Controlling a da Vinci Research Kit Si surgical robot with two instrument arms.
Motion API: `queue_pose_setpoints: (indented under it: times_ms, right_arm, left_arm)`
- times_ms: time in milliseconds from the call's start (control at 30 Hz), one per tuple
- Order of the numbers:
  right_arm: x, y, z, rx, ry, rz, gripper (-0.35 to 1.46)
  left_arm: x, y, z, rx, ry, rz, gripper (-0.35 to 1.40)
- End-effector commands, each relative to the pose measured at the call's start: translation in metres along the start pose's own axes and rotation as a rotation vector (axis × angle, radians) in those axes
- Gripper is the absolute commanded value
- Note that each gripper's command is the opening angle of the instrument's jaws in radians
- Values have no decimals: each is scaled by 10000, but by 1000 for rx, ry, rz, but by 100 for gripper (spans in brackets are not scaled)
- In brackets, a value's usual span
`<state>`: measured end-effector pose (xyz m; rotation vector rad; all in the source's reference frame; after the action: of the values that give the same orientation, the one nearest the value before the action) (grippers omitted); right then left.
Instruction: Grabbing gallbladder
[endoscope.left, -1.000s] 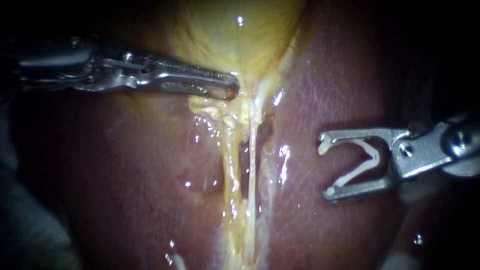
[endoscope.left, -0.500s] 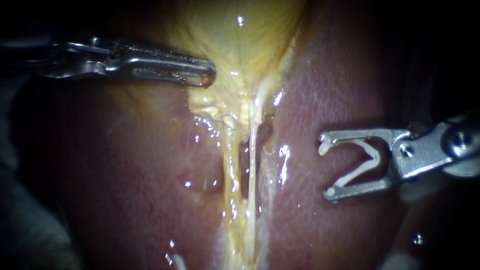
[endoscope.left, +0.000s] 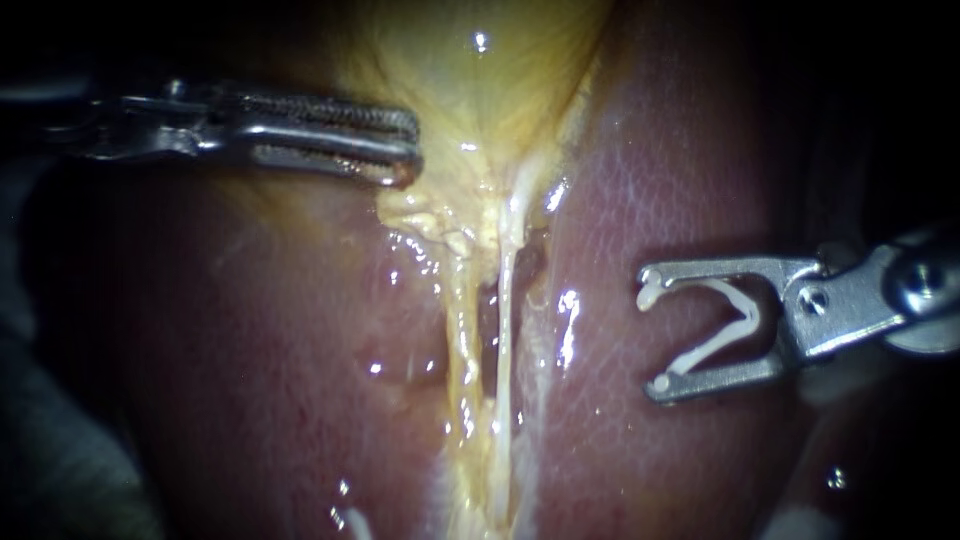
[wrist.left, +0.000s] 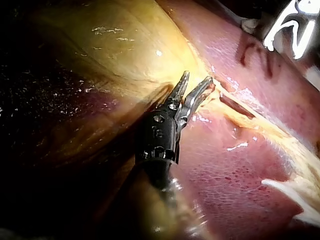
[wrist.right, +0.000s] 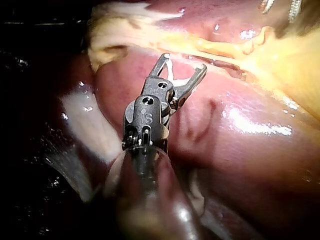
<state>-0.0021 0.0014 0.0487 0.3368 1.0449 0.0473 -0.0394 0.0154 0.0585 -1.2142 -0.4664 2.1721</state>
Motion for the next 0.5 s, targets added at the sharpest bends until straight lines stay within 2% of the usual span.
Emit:
queue_pose_setpoints:
  times_ms: [33,167,233,300,500]
  right_arm:
    - [0,0,0,0,0,0,47]
    - [0,0,0,0,0,0,47]
    - [0,0,0,0,0,0,47]
    - [0,0,0,0,0,0,47]
    - [-1,0,-1,0,0,0,47]
  left_arm:
    - [-2,0,3,-8,1,-1,49]
    - [-9,3,10,-18,3,21,71]
    - [-15,6,16,-26,-1,25,76]
    - [-20,8,20,-35,-8,28,76]
    - [-38,14,36,-40,-41,40,61]
